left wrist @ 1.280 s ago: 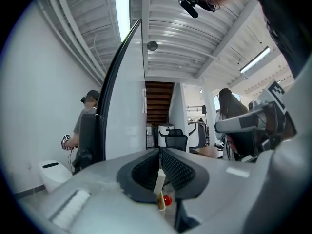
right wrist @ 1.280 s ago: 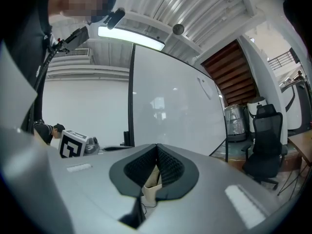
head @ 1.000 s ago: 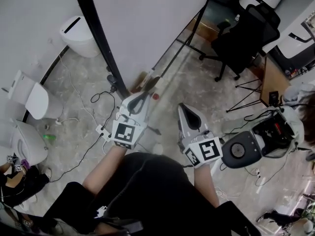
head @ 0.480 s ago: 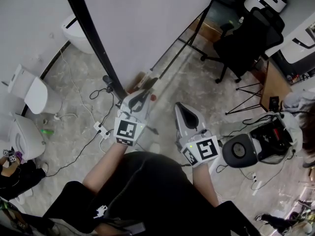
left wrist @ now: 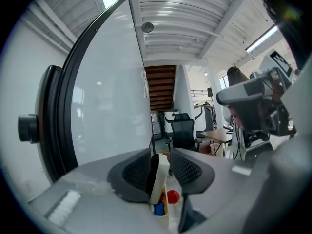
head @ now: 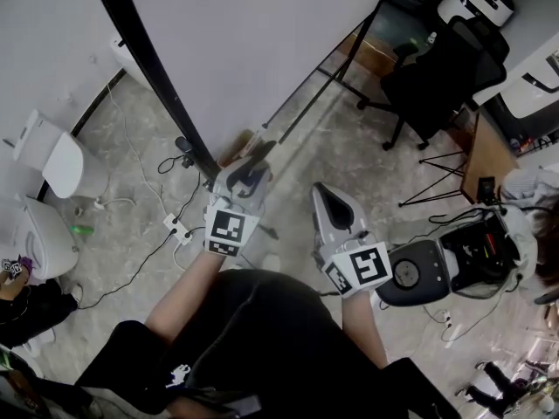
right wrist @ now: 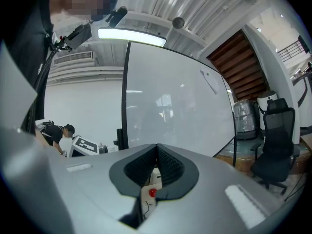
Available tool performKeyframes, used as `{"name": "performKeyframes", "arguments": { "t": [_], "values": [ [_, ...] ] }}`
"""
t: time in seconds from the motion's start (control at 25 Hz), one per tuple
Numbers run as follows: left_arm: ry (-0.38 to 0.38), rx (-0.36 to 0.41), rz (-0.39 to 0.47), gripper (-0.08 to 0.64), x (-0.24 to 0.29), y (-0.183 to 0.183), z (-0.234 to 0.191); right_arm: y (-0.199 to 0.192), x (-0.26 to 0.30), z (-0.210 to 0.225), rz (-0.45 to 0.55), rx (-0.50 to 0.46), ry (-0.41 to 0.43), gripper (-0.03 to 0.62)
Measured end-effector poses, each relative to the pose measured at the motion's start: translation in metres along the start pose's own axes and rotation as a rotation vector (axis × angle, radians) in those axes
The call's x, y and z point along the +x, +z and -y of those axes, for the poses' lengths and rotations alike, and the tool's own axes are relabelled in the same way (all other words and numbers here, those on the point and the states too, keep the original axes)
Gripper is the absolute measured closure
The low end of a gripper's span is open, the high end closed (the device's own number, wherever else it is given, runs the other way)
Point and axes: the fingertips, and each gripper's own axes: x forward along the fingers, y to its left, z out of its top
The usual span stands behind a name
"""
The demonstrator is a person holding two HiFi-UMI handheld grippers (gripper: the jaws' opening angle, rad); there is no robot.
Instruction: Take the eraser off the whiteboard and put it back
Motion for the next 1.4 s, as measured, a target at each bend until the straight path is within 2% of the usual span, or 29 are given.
{"name": "performKeyframes", "arguments": {
  "t": [0.36,0.56,0.76,1.2,1.4],
  "values": [
    [0.053,0.101,-0.137,0.376,0.023,-0.019,0.003,-0.002,0.002,0.019,-0.002,0.012,0.009,0.583],
    [0.057,0.124,-0.239,0.334,0.035,-0.033,0.004,-0.004,0.003,0.029,-0.002,0.019,0.019,0.583],
    [0.060,0.198,-0.330,0.307,0.044,-0.042,0.005,-0.006,0.002,0.039,-0.002,0.025,0.023,0.583],
    [0.044,0.222,-0.461,0.281,0.057,-0.059,0.003,-0.007,0.005,0.044,-0.001,0.033,0.033,0.583],
    [0.062,0.305,-0.496,0.282,0.063,-0.056,-0.003,-0.007,0.007,0.049,0.001,0.037,0.037,0.583]
  ]
}}
